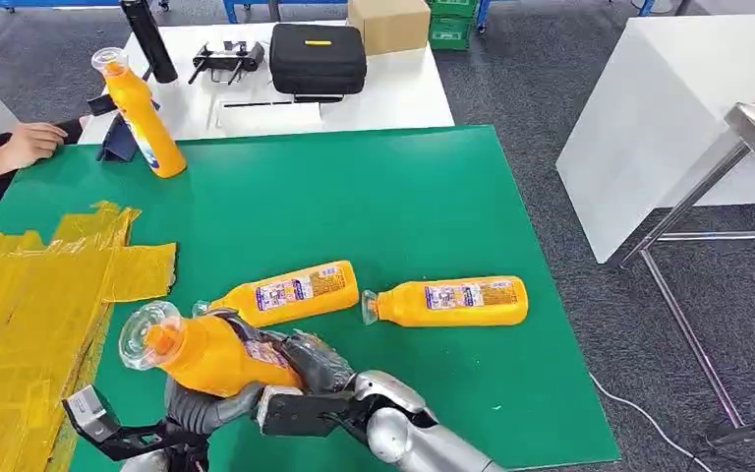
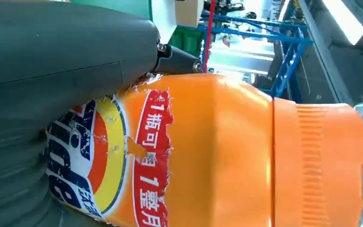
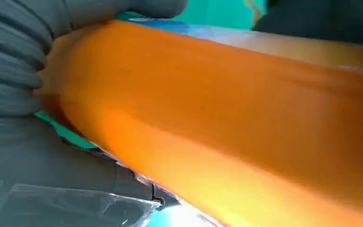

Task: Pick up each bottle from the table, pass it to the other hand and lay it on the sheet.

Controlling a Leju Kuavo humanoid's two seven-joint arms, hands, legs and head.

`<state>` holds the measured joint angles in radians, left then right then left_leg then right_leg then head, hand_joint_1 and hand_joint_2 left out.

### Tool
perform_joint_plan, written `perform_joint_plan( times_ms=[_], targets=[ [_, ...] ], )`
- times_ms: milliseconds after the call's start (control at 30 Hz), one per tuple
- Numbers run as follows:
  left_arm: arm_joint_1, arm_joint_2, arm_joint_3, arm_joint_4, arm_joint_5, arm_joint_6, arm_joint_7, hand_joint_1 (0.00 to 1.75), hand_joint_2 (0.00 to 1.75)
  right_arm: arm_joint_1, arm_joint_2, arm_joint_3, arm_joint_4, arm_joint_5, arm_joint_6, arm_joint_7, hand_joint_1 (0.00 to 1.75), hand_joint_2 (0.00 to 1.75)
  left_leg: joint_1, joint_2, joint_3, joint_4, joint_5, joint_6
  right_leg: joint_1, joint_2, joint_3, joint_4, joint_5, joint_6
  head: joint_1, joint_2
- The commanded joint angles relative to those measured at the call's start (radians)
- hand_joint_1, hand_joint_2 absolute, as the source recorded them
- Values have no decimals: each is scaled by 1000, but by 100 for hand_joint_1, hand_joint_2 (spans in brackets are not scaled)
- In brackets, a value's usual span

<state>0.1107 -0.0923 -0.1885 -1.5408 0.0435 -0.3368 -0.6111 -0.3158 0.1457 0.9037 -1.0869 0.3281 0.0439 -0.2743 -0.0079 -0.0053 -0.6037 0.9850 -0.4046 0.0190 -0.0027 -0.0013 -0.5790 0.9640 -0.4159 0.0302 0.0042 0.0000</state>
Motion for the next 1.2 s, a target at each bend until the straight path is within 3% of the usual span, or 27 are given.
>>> perform_joint_plan(
  times_ms=[33,100,133,233,267,333,400,467,600,733,833,967,1067,1200],
  targets=[
    [-8,46,140,-103,-137,161,-40,175,175,73,-186,-193,-247,27,-51,6,0,0,1,-2,1,1,-1,-1,1,-2,3,0,-1,0,0,0],
    [-1,81,278,-145,-455,505,-48,175,175,120,-274,-304,-365,24,-44,4,0,0,1,-2,1,2,-1,-2,1,-3,2,1,-1,0,0,0],
    [8,105,366,-167,-535,609,-43,175,175,158,-319,-367,-431,18,-27,-12,0,0,0,-3,0,1,0,-1,0,-3,2,0,-1,0,0,0],
    [18,107,436,-189,-520,557,-60,175,175,196,-325,-419,-472,28,18,-25,0,0,0,-4,1,0,0,-1,0,-2,2,0,-1,0,0,0],
    [19,95,468,-188,-604,649,-46,175,175,208,-330,-424,-481,41,12,-24,0,175,0,-4,1,1,-1,-2,0,-2,3,1,-2,-1,0,0],
    [42,127,544,-186,-649,742,-15,175,175,258,-374,-461,-529,41,-1,-29,0,175,1,-1,2,2,-3,-3,0,0,4,2,-3,-1,0,0],
    [63,169,632,-163,-670,746,-3,175,175,322,-431,-512,-581,44,-8,-34,0,175,0,-3,3,0,-3,-2,-1,-2,4,0,-2,0,0,0],
    [65,168,673,-150,-696,743,-12,175,175,345,-448,-538,-599,46,2,-45,0,175,0,-5,1,0,-1,-1,-1,-3,3,0,-2,0,0,0],
    [64,161,677,-136,-824,789,21,175,175,346,-455,-542,-603,60,12,-36,0,175,0,-3,2,1,-3,-2,-1,-2,3,1,-3,0,0,0],
    [44,222,668,11,-1070,823,133,175,175,365,-550,-610,-614,37,54,-18,0,175,-1,-5,1,0,-1,-1,-2,-3,2,0,-2,0,0,0],
    [17,262,630,124,-1211,794,213,175,175,346,-558,-621,-581,57,81,-9,0,175,-2,-6,4,-1,-2,-2,-2,-4,5,0,-4,1,0,0],
    [3,271,614,160,-1230,800,227,175,175,334,-553,-618,-563,61,84,-8,0,175,-2,-4,1,-1,0,-1,-2,-2,2,-1,-2,2,0,0],
    [-28,339,549,277,-1353,767,323,175,175,289,-570,-596,-516,78,90,6,0,175,-1,-4,4,-1,-1,-2,-2,-3,5,-1,-3,2,0,0],
    [-62,381,507,394,-1361,758,322,175,175,220,-567,-572,-447,85,112,15,0,175,-1,-3,4,-2,0,-1,-2,-1,4,-1,-1,2,0,0]
  ],
)
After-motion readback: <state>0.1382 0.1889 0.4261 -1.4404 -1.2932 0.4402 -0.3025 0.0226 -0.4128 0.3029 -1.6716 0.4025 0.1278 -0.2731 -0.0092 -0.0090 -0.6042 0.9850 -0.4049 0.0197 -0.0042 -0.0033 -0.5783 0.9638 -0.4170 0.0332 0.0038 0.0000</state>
